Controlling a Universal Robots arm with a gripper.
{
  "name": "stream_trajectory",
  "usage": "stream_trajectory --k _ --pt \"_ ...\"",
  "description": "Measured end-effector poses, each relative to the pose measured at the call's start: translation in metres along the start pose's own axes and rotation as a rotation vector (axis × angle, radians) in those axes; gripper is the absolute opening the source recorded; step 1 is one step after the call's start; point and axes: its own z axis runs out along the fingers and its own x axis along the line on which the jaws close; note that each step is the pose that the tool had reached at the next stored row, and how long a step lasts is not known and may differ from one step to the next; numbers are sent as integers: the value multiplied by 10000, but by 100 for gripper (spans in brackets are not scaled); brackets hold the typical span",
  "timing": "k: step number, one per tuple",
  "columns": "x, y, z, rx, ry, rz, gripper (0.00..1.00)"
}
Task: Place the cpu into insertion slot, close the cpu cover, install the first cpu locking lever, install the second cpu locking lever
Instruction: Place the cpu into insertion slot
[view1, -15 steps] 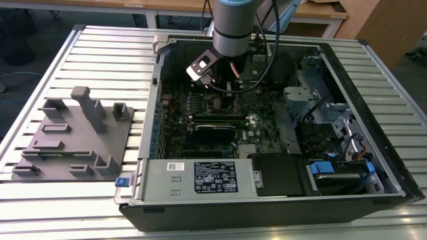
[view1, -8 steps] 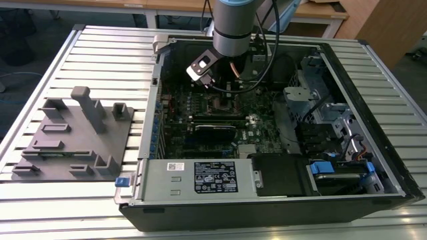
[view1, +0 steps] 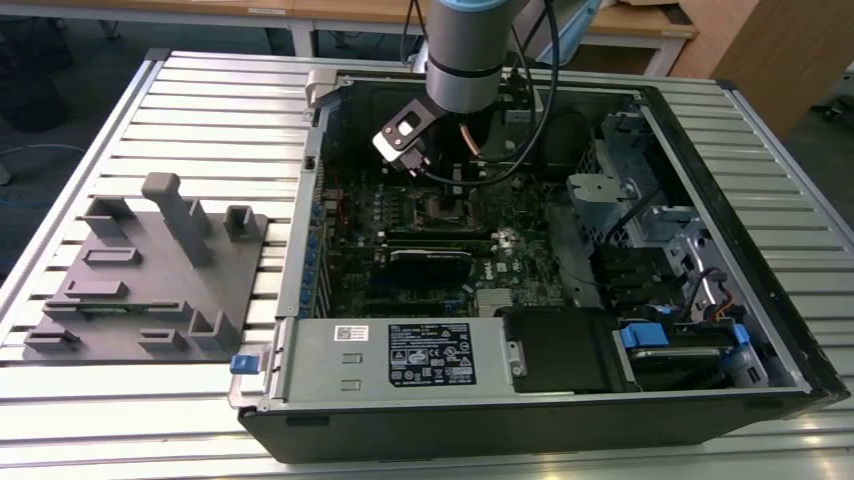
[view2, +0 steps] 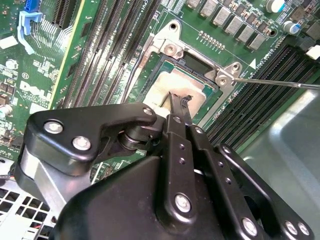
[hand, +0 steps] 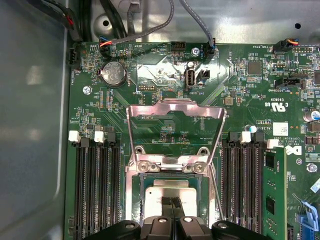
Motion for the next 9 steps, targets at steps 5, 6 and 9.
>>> stream_trajectory --k 5,6,9 --pt "0 0 1 103 -1 3 10" --pt "0 0 0 108 -1 3 10" --pt "0 0 1 124 0 3 10"
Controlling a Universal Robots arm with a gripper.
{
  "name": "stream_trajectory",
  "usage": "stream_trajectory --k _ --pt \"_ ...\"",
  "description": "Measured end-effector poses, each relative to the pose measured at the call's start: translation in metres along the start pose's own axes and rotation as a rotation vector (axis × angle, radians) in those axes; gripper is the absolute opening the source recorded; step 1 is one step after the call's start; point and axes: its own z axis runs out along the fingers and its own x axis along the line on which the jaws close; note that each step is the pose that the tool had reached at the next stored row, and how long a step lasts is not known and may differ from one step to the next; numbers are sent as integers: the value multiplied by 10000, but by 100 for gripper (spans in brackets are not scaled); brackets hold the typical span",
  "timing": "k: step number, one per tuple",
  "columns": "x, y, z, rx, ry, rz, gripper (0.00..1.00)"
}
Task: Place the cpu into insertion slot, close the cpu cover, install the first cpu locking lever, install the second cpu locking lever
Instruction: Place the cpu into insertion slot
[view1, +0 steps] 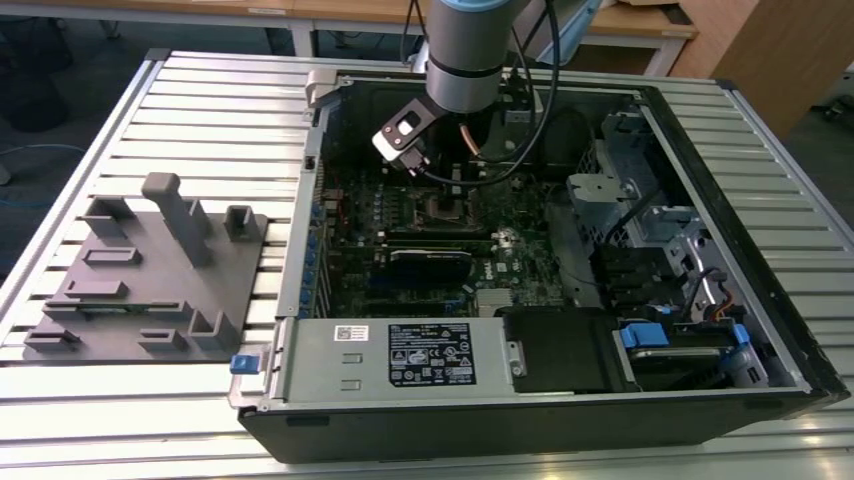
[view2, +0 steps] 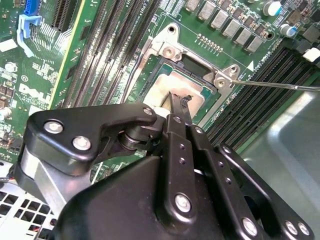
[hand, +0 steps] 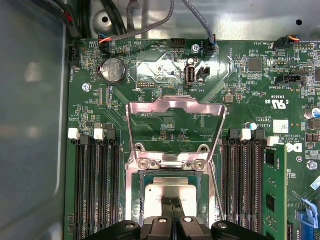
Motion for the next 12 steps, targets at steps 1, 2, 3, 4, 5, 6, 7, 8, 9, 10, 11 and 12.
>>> stream_trajectory --k 1,2,3,4,5,6,7,8,9,10,11,12 --pt "0 0 0 5 0 0 10" --pt "0 0 0 10 0 0 10" --pt "0 0 0 15 0 0 10" --pt "0 0 0 20 0 1 10" --pt "0 0 0 25 0 0 10" --pt "0 0 0 31 0 0 10" --pt "0 0 0 35 0 0 10" --pt "0 0 0 40 0 1 10" --pt "0 0 0 45 0 1 10" --pt "0 0 0 51 0 1 10" --pt "0 0 0 56 0 1 10" --pt "0 0 0 61 0 1 10"
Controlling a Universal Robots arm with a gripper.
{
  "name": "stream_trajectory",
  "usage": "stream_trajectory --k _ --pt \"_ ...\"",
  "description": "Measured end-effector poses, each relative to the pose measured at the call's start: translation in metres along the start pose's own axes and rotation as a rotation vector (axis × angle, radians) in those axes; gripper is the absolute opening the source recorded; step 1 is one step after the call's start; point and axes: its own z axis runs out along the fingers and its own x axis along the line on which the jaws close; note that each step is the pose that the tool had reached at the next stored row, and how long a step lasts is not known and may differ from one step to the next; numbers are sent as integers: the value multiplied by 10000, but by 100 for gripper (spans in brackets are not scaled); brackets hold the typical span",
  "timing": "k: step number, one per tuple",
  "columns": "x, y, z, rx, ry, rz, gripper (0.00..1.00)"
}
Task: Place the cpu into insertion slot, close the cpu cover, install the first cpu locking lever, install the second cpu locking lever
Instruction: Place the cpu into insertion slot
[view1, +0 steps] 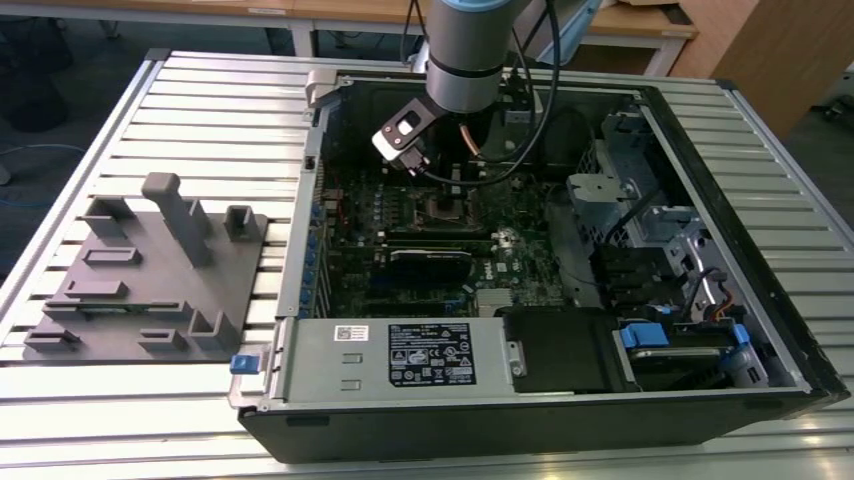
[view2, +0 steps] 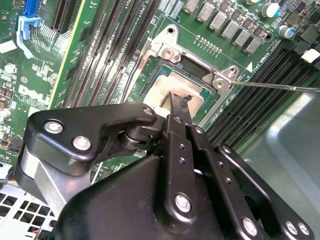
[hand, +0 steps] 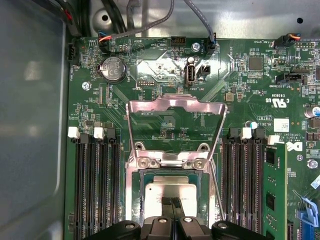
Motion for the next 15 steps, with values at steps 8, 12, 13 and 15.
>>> stream_trajectory --k 8,12,13,15 --pt "0 0 0 41 0 1 10" --pt "0 0 0 61 0 1 10" --pt "0 0 0 67 0 1 10" --pt "0 0 0 76 0 1 10"
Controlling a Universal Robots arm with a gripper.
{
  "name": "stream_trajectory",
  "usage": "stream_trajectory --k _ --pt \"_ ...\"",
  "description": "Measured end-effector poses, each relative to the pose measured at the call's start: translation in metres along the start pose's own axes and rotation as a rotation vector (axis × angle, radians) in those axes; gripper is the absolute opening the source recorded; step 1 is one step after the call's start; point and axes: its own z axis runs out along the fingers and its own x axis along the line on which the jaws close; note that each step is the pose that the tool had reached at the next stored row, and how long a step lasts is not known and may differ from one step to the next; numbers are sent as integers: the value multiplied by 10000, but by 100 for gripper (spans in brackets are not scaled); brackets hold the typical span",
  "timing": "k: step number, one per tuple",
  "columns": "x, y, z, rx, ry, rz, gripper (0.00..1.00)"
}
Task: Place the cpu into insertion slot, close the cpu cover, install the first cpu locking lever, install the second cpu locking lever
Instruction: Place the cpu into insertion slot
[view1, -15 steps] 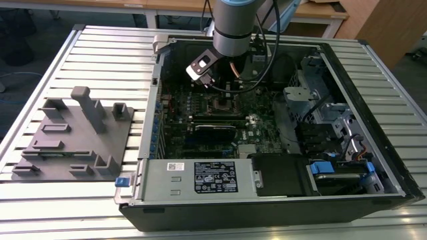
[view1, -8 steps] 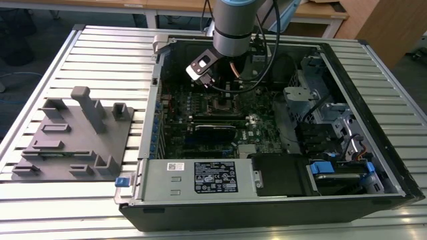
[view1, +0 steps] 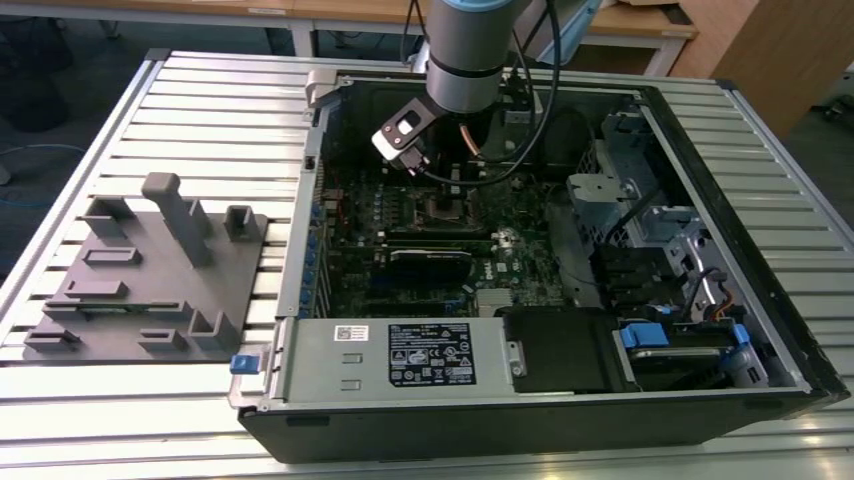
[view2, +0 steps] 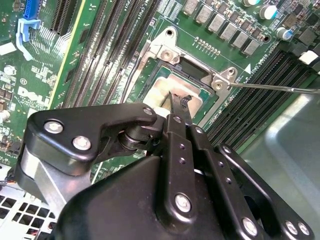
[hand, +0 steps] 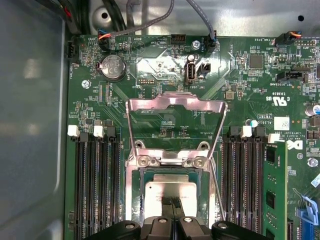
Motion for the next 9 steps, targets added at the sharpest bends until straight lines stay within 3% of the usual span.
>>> stream_trajectory --k 9 --pt "0 0 0 47 0 1 10"
